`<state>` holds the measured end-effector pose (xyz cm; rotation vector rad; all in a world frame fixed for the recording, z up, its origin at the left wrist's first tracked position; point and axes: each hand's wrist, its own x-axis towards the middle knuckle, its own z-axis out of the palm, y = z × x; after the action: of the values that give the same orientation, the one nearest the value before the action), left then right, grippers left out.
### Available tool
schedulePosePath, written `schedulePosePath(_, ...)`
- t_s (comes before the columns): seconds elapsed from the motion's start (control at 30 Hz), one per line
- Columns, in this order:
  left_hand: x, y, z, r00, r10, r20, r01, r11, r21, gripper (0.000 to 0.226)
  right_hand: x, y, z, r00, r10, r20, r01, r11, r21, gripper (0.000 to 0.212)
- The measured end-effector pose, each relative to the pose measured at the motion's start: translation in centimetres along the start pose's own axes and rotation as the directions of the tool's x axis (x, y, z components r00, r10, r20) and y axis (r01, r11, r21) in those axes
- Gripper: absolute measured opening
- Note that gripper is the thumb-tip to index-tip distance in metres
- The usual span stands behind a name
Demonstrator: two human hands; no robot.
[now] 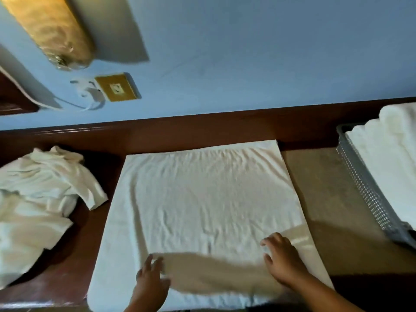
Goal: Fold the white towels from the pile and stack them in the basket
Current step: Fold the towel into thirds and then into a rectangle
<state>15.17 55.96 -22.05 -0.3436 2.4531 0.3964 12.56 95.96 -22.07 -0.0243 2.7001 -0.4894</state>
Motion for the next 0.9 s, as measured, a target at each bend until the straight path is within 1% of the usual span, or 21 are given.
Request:
schedulePosePath(0.07,-0.3,-4.7,-0.7,0.996,-0.090,0.012,0.090,0.996,-0.018,0.085,-0.5,-3.5,1.4,0.997,-0.048,0.061,0.049,0.999,-0.009,0.037)
schedulePosePath(0.17,-0.5,-10.4,-1.8,0.983,-0.173,-0.055,0.171,0.985,-0.029,0.084,-1.5,-8.8,3.6,0.989,-0.092,0.116,0.091,0.996,0.014,0.039)
schedulePosePath(0.23,-0.7,-13.8,-2.1,0.972,-0.228,-0.062,0.223,0.971,-0.086,0.080,-2.0,-12.6,5.1,0.983,-0.100,0.154,0.099,0.995,0.016,0.040)
schedulePosePath(0.3,-1.0,-16.4,-2.2,0.962,-0.271,-0.024,0.262,0.947,-0.185,0.077,-2.0,-16.5,6.8,0.973,-0.135,0.187,0.134,0.991,0.016,0.042)
schedulePosePath(0.37,-1.1,-17.7,-2.5,0.962,-0.273,-0.018,0.259,0.928,-0.267,0.075,-1.9,-20.3,8.2,0.961,-0.182,0.206,0.181,0.983,0.023,0.045)
schedulePosePath(0.4,-1.0,-17.9,-2.8,0.960,-0.277,-0.051,0.248,0.917,-0.314,0.074,-1.7,-22.2,8.8,0.955,-0.212,0.209,0.212,0.977,0.023,0.046)
schedulePosePath(0.47,-0.8,-17.9,-2.7,0.929,-0.354,-0.104,0.269,0.843,-0.466,0.072,-1.7,-25.7,9.8,0.933,-0.258,0.253,0.260,0.965,0.027,0.050)
schedulePosePath(0.53,-0.7,-17.1,-2.2,0.874,-0.475,-0.101,0.310,0.707,-0.636,0.074,-1.9,-28.3,10.5,0.913,-0.287,0.291,0.290,0.957,0.036,0.051)
schedulePosePath(0.6,-0.7,-16.9,-2.1,0.813,-0.583,-0.008,0.355,0.506,-0.786,0.074,-2.0,-30.8,11.2,0.889,-0.325,0.324,0.339,0.941,0.013,0.051)
schedulePosePath(0.63,-0.5,-16.6,-2.3,0.787,-0.615,0.049,0.371,0.408,-0.834,0.074,-2.1,-31.6,11.4,0.880,-0.333,0.339,0.353,0.935,0.001,0.053)
schedulePosePath(0.7,-0.4,-16.6,-2.9,0.765,-0.629,0.139,0.364,0.243,-0.899,0.074,-1.9,-32.8,11.3,0.860,-0.345,0.377,0.391,0.919,-0.054,0.056)
schedulePosePath(0.73,-0.4,-16.8,-3.1,0.761,-0.628,0.162,0.351,0.189,-0.917,0.074,-1.5,-33.3,11.2,0.845,-0.354,0.400,0.419,0.904,-0.085,0.058)
schedulePosePath(0.77,-0.5,-17.2,-3.2,0.758,-0.627,0.179,0.352,0.163,-0.922,0.073,-1.0,-33.6,11.1,0.832,-0.359,0.422,0.444,0.888,-0.120,0.059)
schedulePosePath(0.8,-0.5,-17.4,-3.3,0.761,-0.626,0.173,0.350,0.171,-0.921,0.070,-0.4,-34.0,10.8,0.828,-0.358,0.431,0.456,0.878,-0.146,0.059)
schedulePosePath(0.9,-0.5,-19.2,-3.1,0.800,-0.588,0.118,0.330,0.267,-0.905,0.049,1.6,-35.0,9.9,0.845,-0.312,0.435,0.426,0.884,-0.193,0.062)
